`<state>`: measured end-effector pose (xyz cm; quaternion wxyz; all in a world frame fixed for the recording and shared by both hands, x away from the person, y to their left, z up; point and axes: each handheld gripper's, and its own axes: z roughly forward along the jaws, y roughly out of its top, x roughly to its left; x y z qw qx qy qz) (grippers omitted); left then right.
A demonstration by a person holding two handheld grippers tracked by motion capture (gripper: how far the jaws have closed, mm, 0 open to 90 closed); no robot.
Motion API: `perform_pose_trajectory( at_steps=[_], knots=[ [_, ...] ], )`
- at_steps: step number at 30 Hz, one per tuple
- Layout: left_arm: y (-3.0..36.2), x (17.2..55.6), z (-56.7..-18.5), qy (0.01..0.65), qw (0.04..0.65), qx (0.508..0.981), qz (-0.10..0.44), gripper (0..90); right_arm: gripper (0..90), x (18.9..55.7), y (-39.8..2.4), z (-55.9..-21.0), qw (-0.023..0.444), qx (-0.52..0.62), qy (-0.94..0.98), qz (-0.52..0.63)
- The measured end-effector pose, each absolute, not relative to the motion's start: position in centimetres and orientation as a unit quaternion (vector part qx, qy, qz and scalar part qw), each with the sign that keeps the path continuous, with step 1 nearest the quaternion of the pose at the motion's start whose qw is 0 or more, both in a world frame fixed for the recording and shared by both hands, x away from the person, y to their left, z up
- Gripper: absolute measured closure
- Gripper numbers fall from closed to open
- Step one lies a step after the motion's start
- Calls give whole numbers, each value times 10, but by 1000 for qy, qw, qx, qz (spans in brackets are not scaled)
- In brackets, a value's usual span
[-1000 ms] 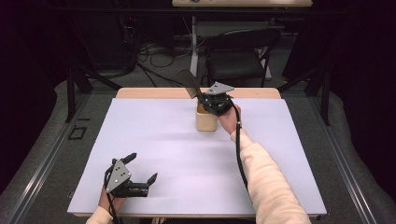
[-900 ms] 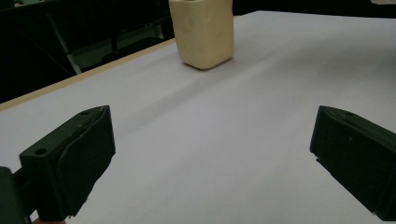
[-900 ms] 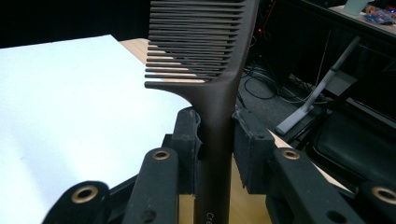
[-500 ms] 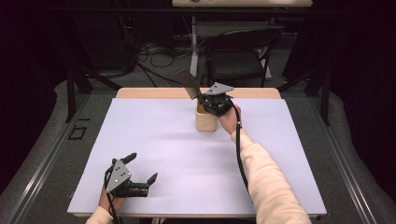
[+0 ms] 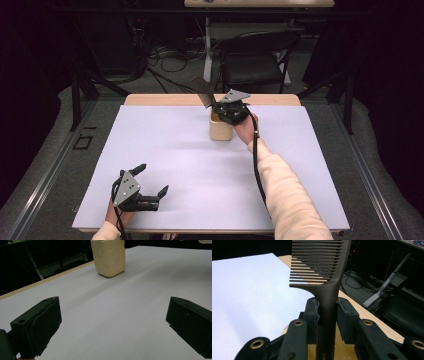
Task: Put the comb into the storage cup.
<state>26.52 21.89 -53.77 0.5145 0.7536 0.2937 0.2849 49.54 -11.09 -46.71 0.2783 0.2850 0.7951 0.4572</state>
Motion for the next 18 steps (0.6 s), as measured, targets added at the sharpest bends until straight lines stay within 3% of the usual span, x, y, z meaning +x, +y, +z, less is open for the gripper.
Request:
perform_pose_trajectory(
  at_steps=[18],
  knots=[
    [219, 265, -538, 294, 514, 754, 285, 1, 713, 497, -112, -471, 266, 293, 800, 450]
  ],
)
